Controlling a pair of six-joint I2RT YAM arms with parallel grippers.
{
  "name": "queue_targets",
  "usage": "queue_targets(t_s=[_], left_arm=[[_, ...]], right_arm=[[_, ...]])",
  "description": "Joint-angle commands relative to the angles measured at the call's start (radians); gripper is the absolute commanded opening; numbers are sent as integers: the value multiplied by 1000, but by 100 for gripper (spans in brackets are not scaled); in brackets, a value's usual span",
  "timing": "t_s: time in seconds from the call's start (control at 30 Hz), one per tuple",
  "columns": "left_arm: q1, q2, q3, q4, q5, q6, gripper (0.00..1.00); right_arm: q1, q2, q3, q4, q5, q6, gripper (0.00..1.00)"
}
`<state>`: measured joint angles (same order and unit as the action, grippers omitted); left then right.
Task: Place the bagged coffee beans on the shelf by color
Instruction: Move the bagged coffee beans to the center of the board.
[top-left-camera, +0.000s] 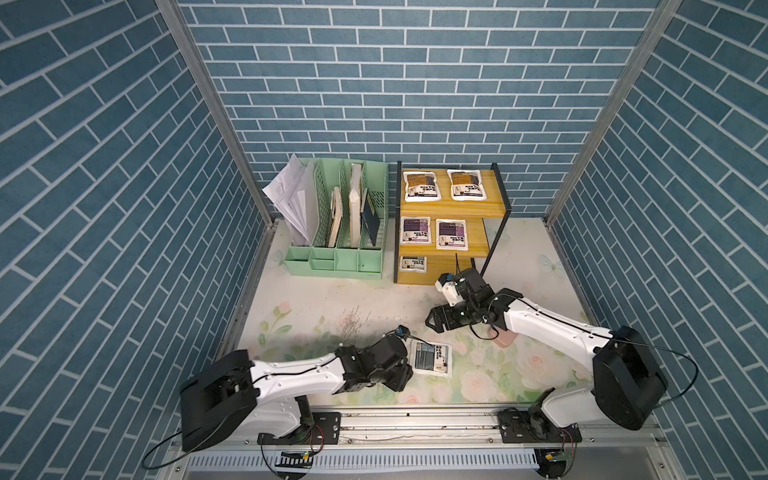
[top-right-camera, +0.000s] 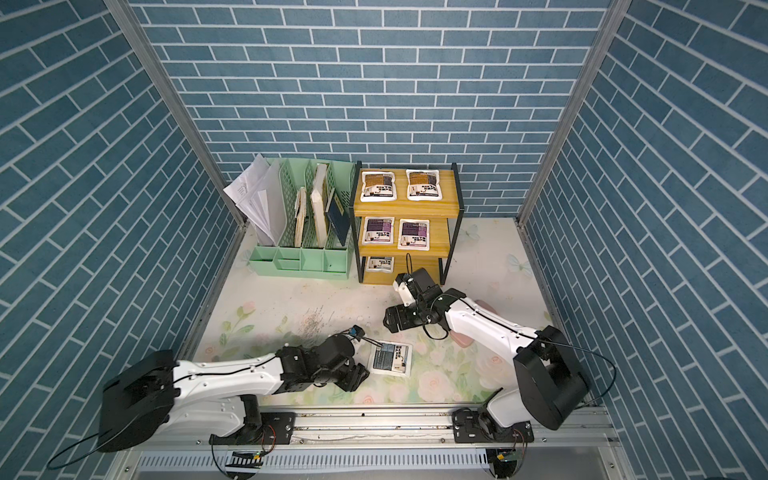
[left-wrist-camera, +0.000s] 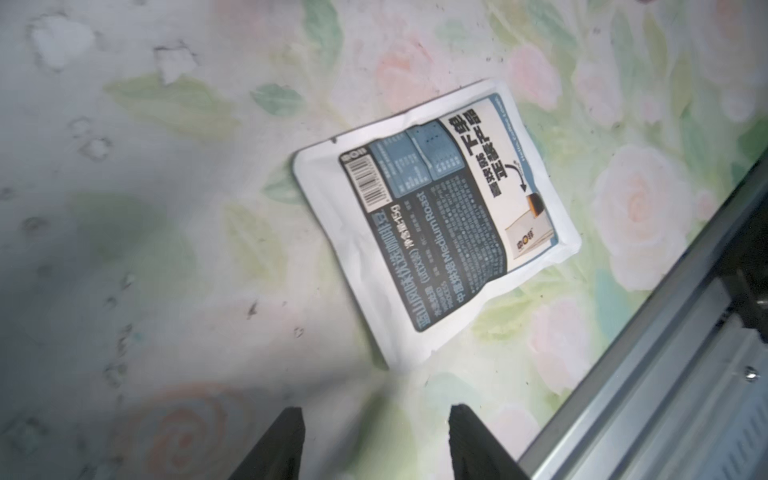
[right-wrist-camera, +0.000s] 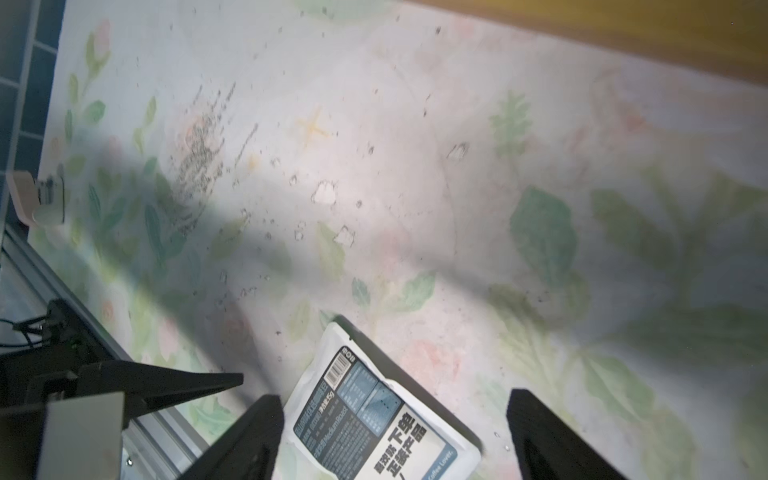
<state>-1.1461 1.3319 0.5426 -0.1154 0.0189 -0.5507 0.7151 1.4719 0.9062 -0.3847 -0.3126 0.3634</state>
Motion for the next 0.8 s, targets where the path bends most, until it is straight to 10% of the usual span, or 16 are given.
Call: queue_targets(t_s=[0.0,0.27,0.77], left_arm=[[-47,77,64,-9,-88,93,65],[-41,166,89,-83,-278,111,66],[70,203,97,95,-145,79,67]], right_arm=[[0,73,1,63,-98,-89,88],[1,122,-86,90,-123,-18,87],[-43,-291,-453,244,-178,337,78]])
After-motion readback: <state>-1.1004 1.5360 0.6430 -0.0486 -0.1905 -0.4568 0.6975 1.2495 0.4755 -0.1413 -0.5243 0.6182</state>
